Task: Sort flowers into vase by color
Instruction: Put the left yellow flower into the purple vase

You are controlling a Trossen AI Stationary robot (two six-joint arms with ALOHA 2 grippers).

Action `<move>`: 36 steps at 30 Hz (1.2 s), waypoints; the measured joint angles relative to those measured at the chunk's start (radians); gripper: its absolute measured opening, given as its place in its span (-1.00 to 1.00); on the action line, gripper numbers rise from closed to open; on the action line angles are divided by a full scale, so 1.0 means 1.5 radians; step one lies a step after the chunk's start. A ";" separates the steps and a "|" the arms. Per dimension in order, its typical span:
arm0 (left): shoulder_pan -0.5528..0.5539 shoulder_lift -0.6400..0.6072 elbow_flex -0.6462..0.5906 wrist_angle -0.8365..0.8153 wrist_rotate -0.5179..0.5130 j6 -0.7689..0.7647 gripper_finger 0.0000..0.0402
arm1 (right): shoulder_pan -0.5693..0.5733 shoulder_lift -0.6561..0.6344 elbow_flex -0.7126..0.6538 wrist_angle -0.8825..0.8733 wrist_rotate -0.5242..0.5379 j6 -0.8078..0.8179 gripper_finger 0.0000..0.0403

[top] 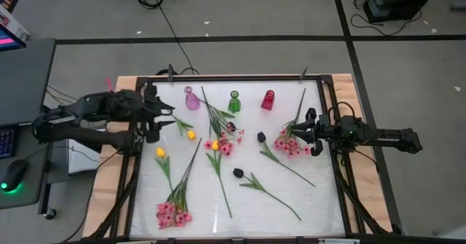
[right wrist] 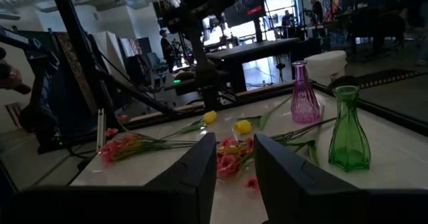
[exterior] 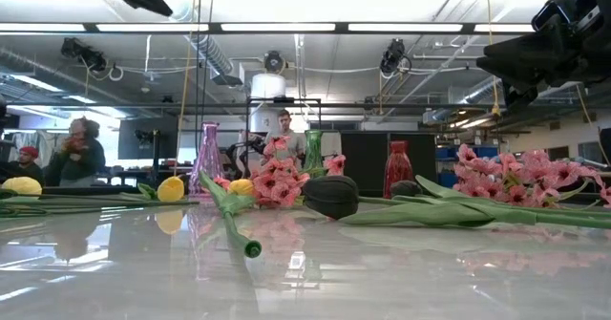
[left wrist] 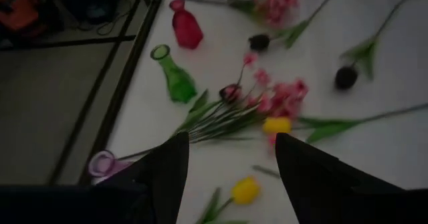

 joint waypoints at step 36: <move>-0.003 0.052 0.001 -0.354 0.131 -0.868 0.14 | 0.000 0.000 0.000 0.000 0.000 0.000 -0.45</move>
